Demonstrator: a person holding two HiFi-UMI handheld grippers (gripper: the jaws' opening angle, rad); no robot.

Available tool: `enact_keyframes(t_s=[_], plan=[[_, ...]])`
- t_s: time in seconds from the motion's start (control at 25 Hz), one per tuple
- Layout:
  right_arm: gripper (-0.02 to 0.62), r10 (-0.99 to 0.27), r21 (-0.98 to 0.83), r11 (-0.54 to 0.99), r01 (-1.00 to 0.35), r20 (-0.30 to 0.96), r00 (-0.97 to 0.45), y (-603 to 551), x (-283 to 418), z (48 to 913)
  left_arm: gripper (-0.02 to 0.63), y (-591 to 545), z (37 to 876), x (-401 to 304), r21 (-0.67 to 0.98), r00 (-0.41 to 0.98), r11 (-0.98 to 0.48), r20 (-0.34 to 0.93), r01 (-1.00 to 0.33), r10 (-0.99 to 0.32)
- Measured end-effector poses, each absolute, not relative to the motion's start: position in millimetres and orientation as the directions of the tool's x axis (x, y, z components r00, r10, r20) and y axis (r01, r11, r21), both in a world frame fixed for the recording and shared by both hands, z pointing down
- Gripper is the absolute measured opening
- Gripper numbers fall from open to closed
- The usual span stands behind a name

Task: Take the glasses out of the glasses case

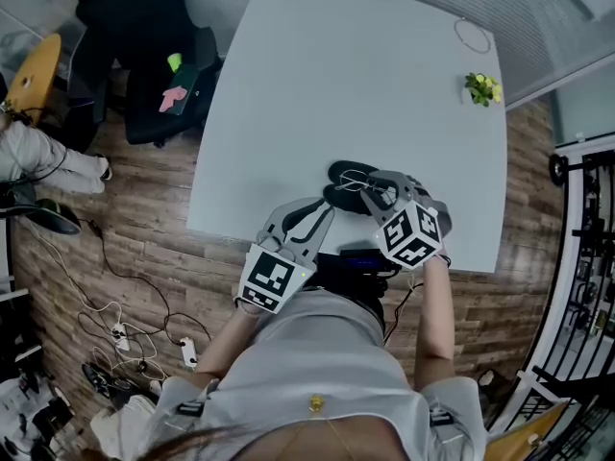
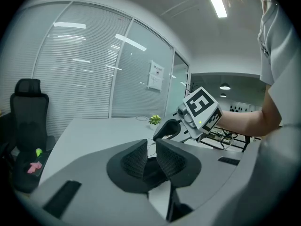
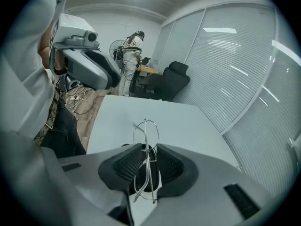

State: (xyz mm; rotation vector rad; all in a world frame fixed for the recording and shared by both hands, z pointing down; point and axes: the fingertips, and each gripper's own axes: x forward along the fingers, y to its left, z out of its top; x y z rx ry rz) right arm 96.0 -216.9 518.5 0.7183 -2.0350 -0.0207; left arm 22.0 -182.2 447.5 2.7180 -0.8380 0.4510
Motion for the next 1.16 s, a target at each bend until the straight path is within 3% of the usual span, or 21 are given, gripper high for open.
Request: enact_keyframes(t_s=[1.16], plan=[[0.104, -0.516, 0.314, 0.813, -0.49, 0.778, -0.358, -218.7, 87.6, 519.8, 0.066, -191.0, 452.6, 8.4, 0.155, 0.796, -0.814, 0.375, -0.559, -0.475]])
